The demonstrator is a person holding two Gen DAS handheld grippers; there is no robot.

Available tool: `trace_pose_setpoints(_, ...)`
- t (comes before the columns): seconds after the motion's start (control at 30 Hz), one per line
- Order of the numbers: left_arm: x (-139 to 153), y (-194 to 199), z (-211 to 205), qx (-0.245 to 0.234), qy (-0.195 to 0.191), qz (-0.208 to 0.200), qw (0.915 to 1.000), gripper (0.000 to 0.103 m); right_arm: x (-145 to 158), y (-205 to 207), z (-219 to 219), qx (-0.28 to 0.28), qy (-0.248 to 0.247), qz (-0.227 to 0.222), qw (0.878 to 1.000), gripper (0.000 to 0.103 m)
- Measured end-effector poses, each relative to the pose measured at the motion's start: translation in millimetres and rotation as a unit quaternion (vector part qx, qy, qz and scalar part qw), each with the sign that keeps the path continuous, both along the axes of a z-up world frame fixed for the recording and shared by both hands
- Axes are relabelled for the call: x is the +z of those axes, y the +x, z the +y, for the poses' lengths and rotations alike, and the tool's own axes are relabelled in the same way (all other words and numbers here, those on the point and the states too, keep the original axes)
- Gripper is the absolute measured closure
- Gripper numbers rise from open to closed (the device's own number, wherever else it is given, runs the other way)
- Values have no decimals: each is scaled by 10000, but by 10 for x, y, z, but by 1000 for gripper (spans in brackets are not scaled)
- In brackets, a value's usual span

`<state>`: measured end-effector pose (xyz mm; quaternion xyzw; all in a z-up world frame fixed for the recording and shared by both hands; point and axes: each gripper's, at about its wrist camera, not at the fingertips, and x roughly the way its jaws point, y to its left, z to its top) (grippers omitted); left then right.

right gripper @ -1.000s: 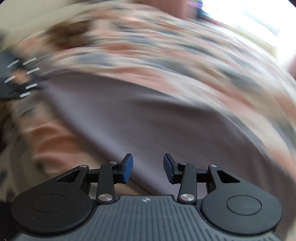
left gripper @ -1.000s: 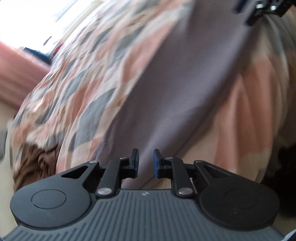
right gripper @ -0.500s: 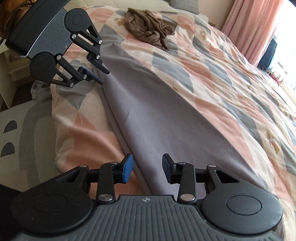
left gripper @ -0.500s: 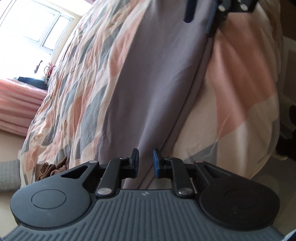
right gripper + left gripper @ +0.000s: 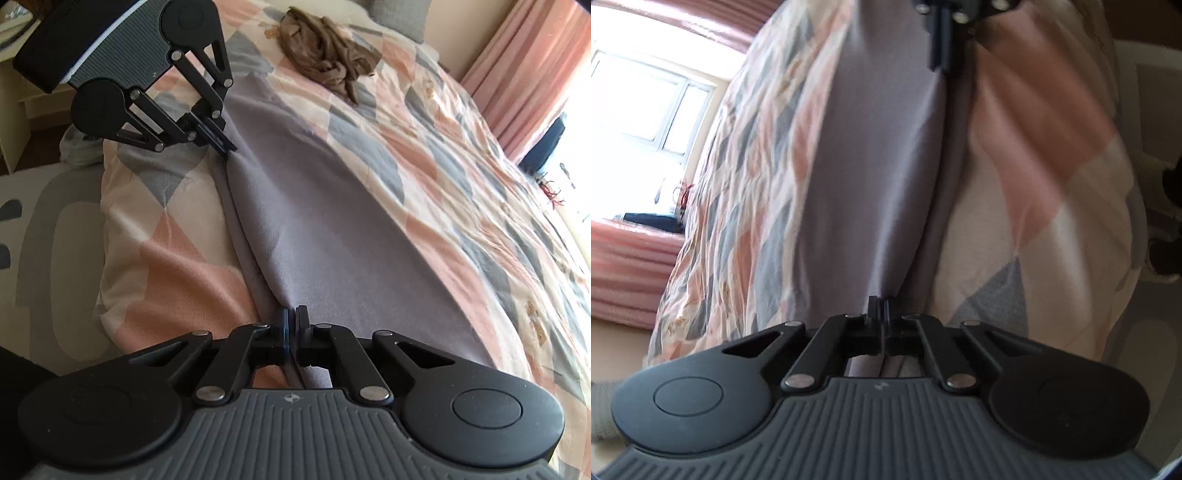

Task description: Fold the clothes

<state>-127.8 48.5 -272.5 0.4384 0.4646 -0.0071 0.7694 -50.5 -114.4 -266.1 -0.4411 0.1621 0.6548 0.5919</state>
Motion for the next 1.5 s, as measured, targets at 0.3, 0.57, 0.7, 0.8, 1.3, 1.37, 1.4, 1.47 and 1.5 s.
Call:
trace_pose_setpoints(0.3,-143,91,-24,495,-254,275,9981,101,-194,-46,-25,-112,-238,62,9996,98)
trace_pose_setpoints(0.57,488,381,-66,1503,-1117,-427,9814,99,339,752,-493,-2406,447,1472,9583,74)
trace_pose_setpoints(0.7,388,765,-261,1556,-1613,-481,9734,97,199,1307,-828,-3765,134,1469,9146,73)
trace_pose_setpoints(0.8,124,869,-357,1812,-1702,23,9686,97,19,1558,-1164,-4249,-356,1772,8870,67)
trace_pose_setpoints(1.3,491,1767,-792,2408,-2983,-397,9227,100,127,2848,-2372,-6171,-54,1254,7768,55)
trace_pose_setpoints(1.37,671,1949,-911,2206,-3364,-633,9133,100,333,2867,-2404,-6164,224,1070,7798,56)
trace_pose_setpoints(1.4,722,2082,-996,2019,-3501,-741,9117,99,424,2888,-2362,-6066,443,1055,7867,56)
trace_pose_setpoints(1.47,769,2390,-1171,1635,-3741,-938,9080,99,536,2969,-2202,-5854,841,1139,7983,56)
trace_pose_setpoints(1.5,747,2558,-1251,1524,-3852,-998,9047,99,557,3023,-2098,-5727,967,1184,8054,56)
